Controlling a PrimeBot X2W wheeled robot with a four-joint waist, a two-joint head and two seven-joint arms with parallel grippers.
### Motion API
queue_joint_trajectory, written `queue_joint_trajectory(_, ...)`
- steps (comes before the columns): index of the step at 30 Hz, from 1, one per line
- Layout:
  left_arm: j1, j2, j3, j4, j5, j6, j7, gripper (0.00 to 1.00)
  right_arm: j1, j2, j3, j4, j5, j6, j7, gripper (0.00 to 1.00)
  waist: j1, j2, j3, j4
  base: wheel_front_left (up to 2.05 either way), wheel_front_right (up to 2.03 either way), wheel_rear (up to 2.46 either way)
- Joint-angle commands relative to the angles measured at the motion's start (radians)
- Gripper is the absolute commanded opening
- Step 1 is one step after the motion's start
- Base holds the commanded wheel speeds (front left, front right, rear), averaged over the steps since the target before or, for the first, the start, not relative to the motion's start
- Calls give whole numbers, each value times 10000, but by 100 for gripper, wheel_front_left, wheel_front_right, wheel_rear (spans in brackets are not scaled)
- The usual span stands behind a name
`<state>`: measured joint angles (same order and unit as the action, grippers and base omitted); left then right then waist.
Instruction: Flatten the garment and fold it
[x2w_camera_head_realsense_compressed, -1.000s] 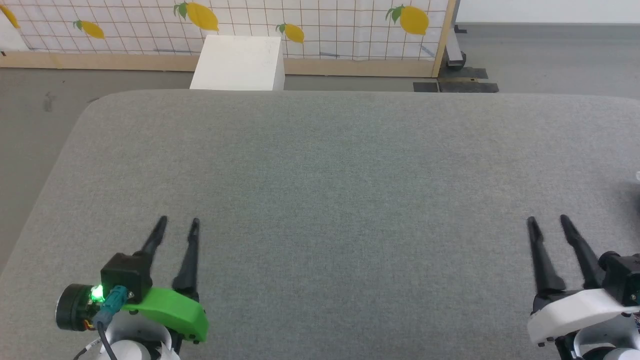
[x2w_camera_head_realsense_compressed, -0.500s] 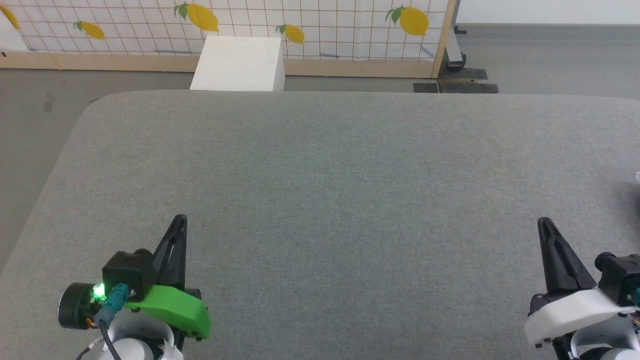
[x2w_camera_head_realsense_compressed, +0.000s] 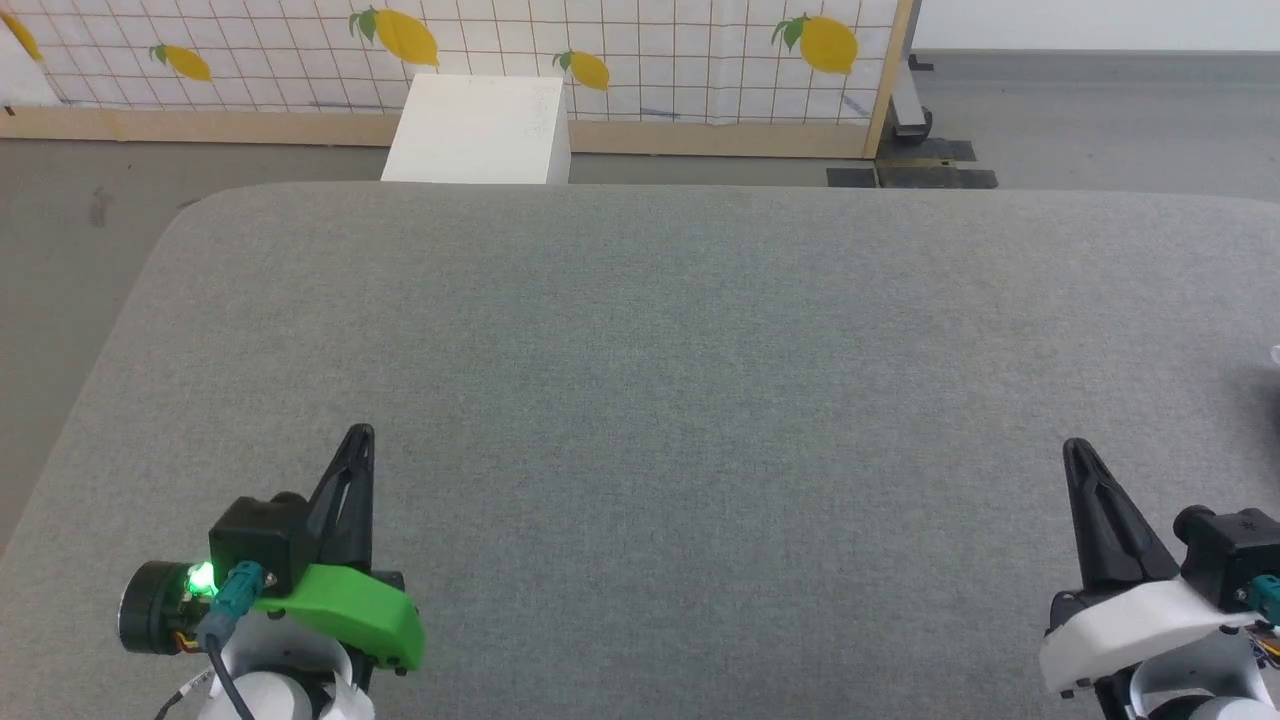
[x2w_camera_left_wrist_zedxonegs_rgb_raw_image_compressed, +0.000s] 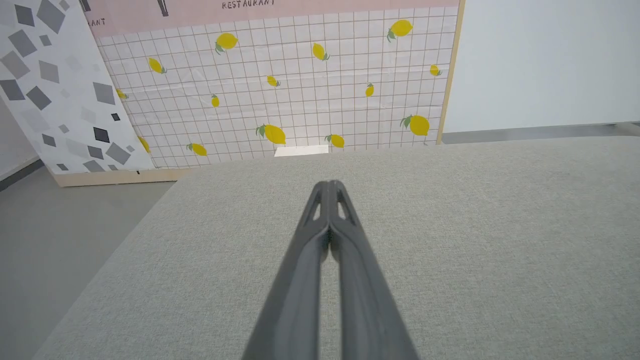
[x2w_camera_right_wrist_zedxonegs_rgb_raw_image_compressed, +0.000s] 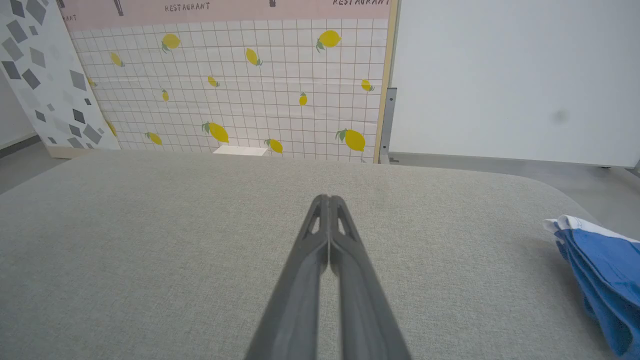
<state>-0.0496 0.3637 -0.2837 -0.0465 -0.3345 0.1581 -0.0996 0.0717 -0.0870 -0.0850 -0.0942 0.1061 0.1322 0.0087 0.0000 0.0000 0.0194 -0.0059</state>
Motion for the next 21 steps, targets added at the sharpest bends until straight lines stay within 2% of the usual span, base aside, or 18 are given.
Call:
queue_joint_trajectory(1,112,-130,115,25,155,-74,36,0,-150,50,44,65,-116,-3,-20,0,0,0,-3,1,0,0,0)
queue_joint_trajectory(21,190,-743,671,115,806,-382,232,0,-266,115,209,244,-309,-6,-34,0,0,0,-42,13,0,0,0)
